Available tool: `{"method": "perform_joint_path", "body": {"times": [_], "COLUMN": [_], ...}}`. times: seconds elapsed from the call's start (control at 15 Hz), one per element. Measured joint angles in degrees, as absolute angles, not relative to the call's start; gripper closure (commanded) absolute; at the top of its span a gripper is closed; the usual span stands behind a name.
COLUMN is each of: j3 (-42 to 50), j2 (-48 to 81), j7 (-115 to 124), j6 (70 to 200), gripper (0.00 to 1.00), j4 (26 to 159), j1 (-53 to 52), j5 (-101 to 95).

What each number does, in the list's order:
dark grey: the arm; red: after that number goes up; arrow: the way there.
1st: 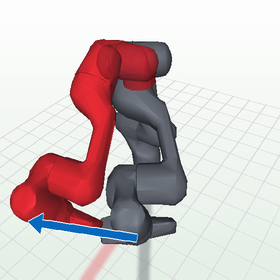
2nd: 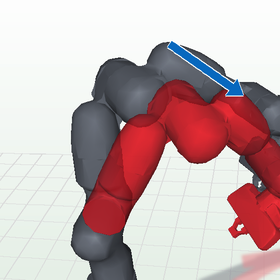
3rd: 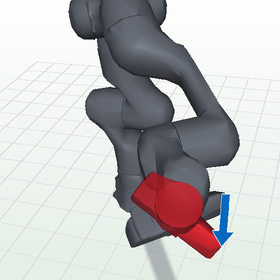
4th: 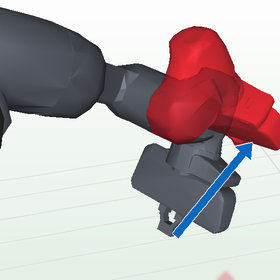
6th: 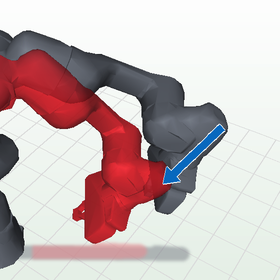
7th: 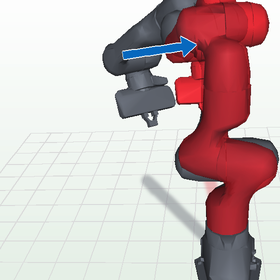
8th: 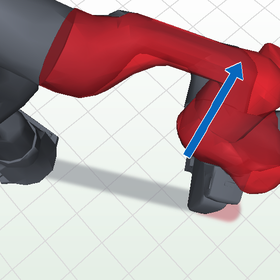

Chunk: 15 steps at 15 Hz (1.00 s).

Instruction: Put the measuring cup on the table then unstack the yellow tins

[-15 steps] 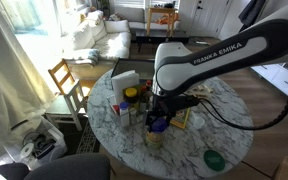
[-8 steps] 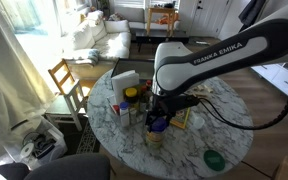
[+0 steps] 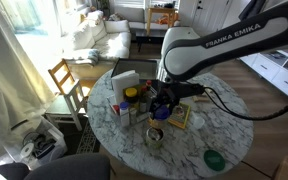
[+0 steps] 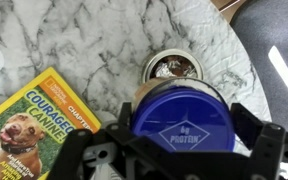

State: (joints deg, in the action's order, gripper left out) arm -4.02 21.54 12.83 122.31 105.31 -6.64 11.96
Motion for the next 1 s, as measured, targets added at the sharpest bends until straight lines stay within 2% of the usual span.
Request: {"method": "perform_joint_path", "body": {"times": [1.0], "j3": [-2.5], "j2": [18.31], "j7": [-3.16], "j6": [122.67], "gripper": [0.29], "j4": [118.07], "j1": [-1.46], "j5": [11.77]}}
